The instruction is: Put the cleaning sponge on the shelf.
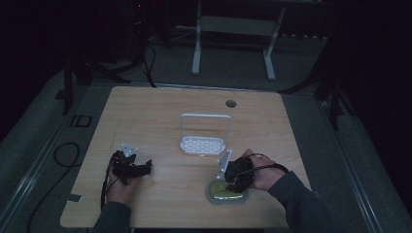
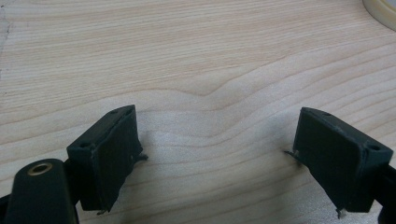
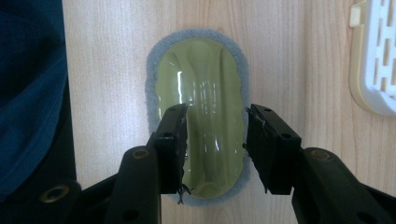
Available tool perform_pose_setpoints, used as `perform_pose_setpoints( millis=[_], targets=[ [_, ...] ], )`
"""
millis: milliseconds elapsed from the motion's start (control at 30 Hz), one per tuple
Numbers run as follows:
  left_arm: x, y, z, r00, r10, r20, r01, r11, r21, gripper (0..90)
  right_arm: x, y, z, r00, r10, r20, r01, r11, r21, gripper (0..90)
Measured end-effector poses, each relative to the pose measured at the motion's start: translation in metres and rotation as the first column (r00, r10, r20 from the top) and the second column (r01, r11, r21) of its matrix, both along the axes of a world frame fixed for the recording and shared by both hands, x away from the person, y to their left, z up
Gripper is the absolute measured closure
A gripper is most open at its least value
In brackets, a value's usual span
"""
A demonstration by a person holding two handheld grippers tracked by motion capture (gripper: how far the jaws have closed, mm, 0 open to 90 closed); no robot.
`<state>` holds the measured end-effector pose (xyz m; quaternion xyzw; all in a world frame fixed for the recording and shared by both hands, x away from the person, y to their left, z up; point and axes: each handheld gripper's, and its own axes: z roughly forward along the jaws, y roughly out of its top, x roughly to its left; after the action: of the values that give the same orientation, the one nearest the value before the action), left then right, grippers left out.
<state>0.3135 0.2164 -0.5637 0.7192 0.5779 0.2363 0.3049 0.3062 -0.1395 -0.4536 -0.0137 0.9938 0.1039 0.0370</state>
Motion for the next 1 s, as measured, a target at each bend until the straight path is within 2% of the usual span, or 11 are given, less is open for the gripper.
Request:
perform_pose_setpoints(
  millis=[1000],
  targets=[
    [0.0000, 0.0000, 0.0000, 1.0000, 0.000, 0.000, 0.000, 1.0000, 0.000, 14.5, 0.0006, 0.0076, -0.0091, 0.9982, 0.037, -0.048, -0.041, 0.9962, -0.077, 61.3]
  ],
)
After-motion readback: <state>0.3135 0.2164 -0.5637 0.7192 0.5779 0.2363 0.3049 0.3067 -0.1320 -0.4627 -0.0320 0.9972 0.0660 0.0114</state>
